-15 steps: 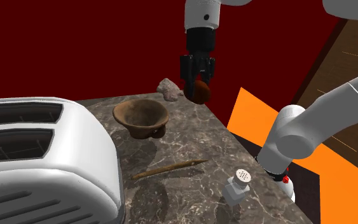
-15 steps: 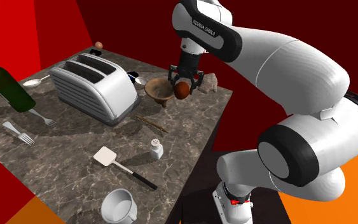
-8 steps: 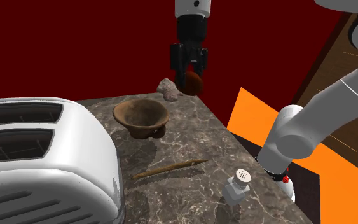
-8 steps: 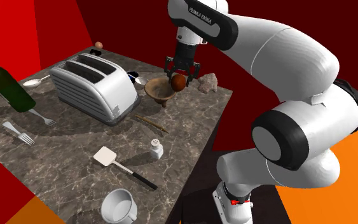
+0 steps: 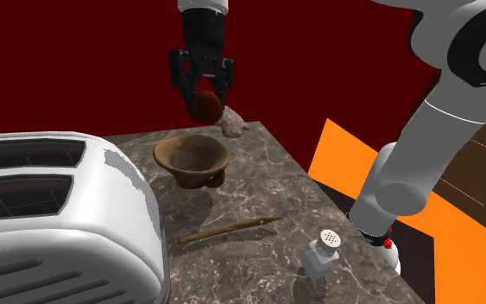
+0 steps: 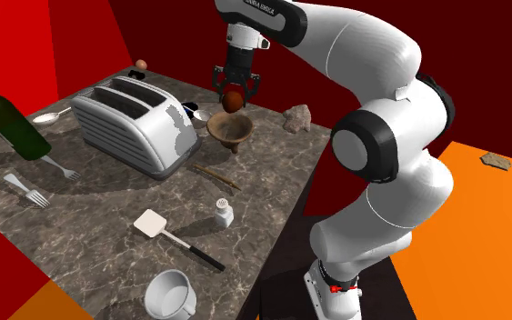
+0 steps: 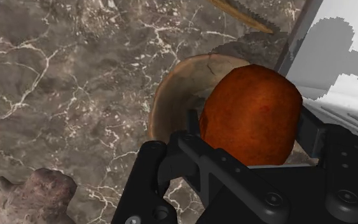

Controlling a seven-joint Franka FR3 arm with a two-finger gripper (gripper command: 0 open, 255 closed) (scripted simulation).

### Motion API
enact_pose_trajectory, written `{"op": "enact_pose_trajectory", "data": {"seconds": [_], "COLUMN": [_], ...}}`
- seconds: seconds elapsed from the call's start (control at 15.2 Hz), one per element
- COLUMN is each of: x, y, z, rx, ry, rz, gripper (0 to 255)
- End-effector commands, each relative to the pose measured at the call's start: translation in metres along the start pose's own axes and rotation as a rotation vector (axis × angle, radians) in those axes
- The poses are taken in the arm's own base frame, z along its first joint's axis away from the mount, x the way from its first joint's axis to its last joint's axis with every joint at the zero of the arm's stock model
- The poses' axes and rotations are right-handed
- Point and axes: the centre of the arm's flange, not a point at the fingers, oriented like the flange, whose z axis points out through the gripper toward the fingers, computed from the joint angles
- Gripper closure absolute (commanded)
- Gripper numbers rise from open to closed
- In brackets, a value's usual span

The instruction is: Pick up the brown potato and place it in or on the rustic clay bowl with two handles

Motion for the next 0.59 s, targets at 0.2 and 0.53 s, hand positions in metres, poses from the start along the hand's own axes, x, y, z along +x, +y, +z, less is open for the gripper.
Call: {"op": "enact_pose_trajectory", "data": {"seconds": [0.2, 0.53], "x": [0.034, 0.04], "y": [-0.029, -0.024], "z": [0.009, 0.034], "rx": [0.001, 0.001], "ry": [-0.001, -0.001], "rz": [0.001, 0.001], "gripper": [255, 255]}}
